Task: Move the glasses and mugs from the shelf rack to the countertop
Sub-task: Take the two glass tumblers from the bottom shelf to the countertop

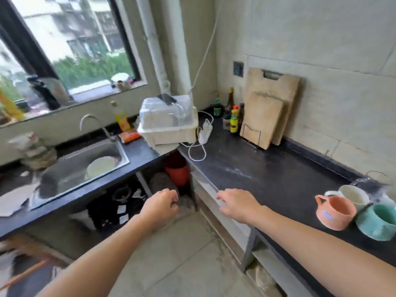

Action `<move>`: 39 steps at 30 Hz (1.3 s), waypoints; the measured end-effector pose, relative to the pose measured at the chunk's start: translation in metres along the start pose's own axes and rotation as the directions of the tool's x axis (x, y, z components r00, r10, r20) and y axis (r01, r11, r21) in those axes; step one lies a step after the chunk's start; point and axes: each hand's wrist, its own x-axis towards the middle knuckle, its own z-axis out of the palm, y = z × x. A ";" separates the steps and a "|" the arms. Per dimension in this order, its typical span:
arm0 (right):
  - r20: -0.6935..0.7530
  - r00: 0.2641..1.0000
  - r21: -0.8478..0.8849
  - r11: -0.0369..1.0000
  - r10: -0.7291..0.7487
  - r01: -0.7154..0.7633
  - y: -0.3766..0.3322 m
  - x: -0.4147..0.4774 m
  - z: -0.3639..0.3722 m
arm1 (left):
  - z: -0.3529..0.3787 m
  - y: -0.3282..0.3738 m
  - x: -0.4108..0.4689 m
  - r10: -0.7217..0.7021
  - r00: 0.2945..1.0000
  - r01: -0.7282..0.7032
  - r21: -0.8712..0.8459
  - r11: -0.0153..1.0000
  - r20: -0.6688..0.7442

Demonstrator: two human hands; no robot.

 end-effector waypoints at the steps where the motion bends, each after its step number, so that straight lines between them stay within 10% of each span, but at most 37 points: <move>1: 0.003 0.998 -0.024 0.998 -0.064 0.064 -0.027 0.013 -0.001 | -0.011 -0.024 -0.015 -0.041 0.999 0.042 0.026 0.999 -0.025; 20: 0.092 0.689 -0.126 0.678 -0.719 0.725 -0.557 0.164 0.066 | -0.169 -0.415 -0.303 -0.616 0.761 0.633 0.024 0.774 -0.204; 39: 0.126 0.528 -0.116 0.516 -0.840 0.849 -0.844 0.397 0.108 | -0.243 -0.716 -0.320 -0.827 0.493 0.835 -0.122 0.537 -0.270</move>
